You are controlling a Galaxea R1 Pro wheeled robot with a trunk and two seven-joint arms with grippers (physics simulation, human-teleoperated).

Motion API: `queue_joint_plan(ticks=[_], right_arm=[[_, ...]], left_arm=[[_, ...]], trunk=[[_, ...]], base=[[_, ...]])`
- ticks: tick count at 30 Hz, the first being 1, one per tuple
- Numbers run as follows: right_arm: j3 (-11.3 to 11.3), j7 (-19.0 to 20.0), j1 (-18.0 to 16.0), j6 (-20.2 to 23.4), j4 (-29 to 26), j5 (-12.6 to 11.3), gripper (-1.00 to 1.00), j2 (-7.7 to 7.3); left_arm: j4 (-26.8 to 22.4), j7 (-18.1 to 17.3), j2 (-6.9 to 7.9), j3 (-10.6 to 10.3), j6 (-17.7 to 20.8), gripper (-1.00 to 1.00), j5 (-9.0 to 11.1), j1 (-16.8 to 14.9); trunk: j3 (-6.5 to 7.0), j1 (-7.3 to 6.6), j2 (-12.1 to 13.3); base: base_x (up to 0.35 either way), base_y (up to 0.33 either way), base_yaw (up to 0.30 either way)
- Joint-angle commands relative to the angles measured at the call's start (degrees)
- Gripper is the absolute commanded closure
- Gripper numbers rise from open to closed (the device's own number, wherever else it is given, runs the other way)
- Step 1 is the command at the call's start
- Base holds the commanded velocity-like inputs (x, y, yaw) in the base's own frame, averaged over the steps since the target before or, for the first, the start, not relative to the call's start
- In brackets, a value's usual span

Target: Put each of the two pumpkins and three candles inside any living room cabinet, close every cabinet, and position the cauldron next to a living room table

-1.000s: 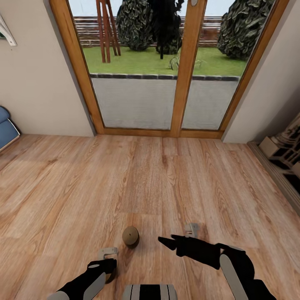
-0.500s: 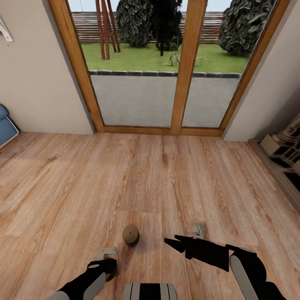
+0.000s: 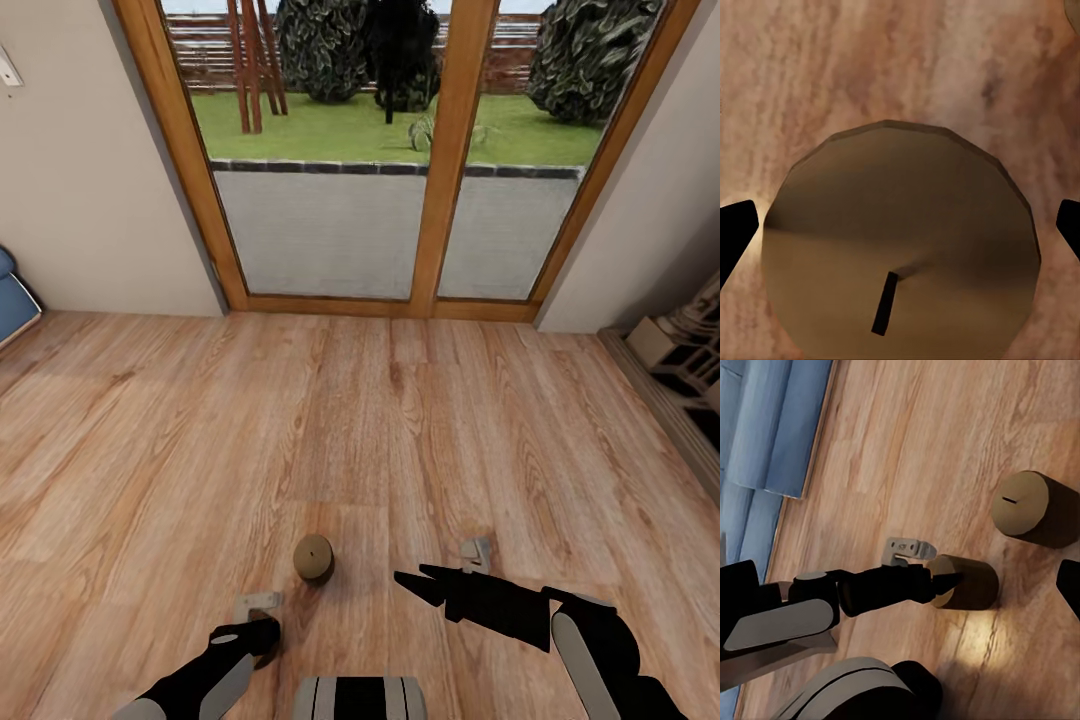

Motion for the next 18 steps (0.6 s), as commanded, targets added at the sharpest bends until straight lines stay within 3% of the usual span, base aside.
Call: queue_joint_plan(ticks=[1,18], right_arm=[[0.02,-0.01,-0.01,0.30,-0.03,-0.16,-1.00,-0.04],[0.02,-0.01,-0.02,0.30,-0.03,-0.09,-1.00,-0.05]], left_arm=[[-0.19,0.50,0.08,-0.47,0.22,-1.00,0.29,-0.03],[-0.18,0.49,0.08,-0.47,0.18,-1.00,0.29,-0.03]], trunk=[[-0.04,-0.01,-0.02],[-2.03,0.22,-0.14]], base=[[0.000,0.000,0.000],[0.000,0.000,0.000]])
